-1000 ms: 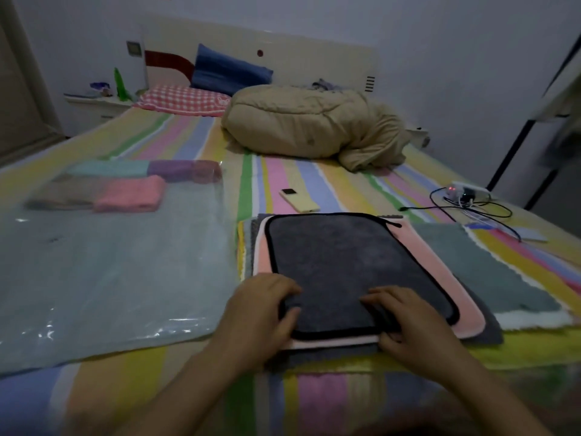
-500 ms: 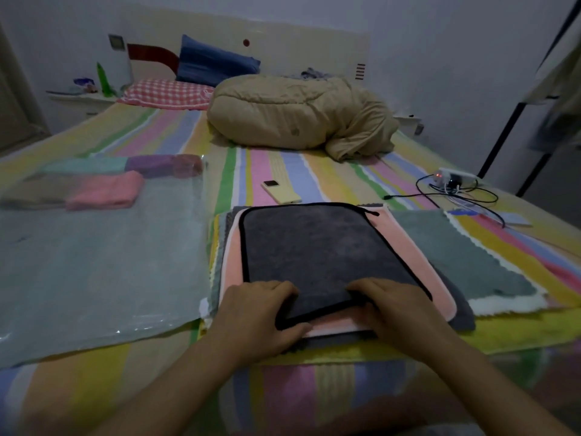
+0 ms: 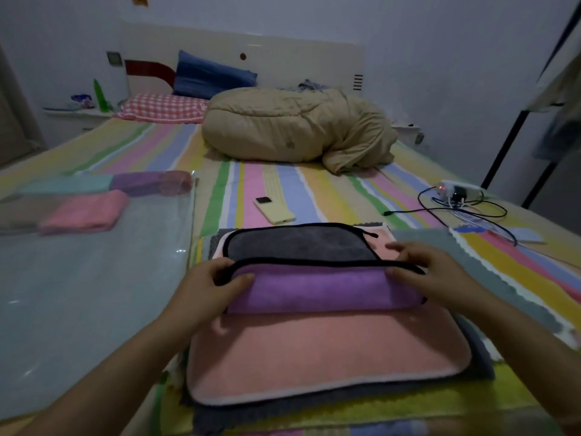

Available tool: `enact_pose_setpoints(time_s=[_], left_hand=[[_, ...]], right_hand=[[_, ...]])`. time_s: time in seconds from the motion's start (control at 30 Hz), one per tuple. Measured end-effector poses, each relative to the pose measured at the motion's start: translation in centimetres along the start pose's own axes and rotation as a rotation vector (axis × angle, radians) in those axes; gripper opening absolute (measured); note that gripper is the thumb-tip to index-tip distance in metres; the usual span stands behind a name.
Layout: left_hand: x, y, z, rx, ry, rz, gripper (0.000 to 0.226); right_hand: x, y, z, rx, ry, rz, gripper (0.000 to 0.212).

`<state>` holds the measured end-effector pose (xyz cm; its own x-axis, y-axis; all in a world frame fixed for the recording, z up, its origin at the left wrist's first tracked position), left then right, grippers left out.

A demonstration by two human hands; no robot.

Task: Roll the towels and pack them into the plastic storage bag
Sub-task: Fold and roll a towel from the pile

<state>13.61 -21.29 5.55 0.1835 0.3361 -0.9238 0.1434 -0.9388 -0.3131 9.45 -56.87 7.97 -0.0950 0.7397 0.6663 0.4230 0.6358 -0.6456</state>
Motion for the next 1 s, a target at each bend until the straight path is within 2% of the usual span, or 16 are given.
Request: enact_pose_setpoints(time_s=[0.17, 0.23, 0.3, 0.43, 0.53, 0.6, 0.7, 0.83, 0.9, 1.0], left_hand=[[1.3, 1.9, -4.3, -0.241, -0.016, -0.024, 0.013], [1.7, 2.4, -5.9, -0.308, 0.027, -0.107, 0.006], [1.9, 2.8, -7.2, -0.334, 0.068, -0.196, 0.012], [2.5, 3.1, -9.1, -0.388, 0.104, -0.350, 0.026], [2.7, 3.1, -9.8, -0.425, 0.125, -0.409, 0.030], [3.2, 3.2, -10.1, -0.426, 0.136, -0.452, 0.028], [3.8, 3.5, -10.5, -0.410, 0.123, -0.522, 0.010], [2.8, 3.9, -10.0, -0.405, 0.107, -0.711, 0.024], [1.3, 4.3, -9.4, -0.416, 0.242, -0.817, 0.034], [-0.8, 6.3, -8.2, -0.307, 0.600, -0.719, 0.042]], right_hand=[[-0.8, 3.3, -5.0, -0.106, 0.024, -0.049, 0.022], [-1.0, 4.6, -6.4, -0.135, 0.031, -0.050, 0.020], [-1.7, 5.6, -7.6, -0.173, 0.028, -0.015, 0.014], [-2.8, 6.0, -10.2, -0.239, 0.017, 0.088, 0.022], [-3.0, 6.1, -12.2, -0.242, 0.019, 0.110, 0.020], [-2.9, 6.8, -13.2, -0.193, 0.025, 0.162, 0.019], [-3.1, 8.0, -13.8, -0.137, 0.030, 0.245, 0.018], [-3.6, 8.9, -12.9, -0.156, 0.110, 0.287, 0.027], [-3.9, 8.8, -12.3, -0.134, 0.194, 0.362, 0.041], [-4.2, 8.3, -11.7, -0.011, 0.316, 0.493, 0.057]])
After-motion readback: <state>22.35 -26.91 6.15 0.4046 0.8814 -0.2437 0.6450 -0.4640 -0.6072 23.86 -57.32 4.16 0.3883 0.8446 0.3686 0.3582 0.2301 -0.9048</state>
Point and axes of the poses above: each hand's wrist, its own z-axis away from the middle knuckle, its own y-axis out of the palm, x = y × z, the point moved 4 cm from there along -z, towards the middle knuckle, and after that the axes turned 14 degrees about -x, right-handed, at the moved point
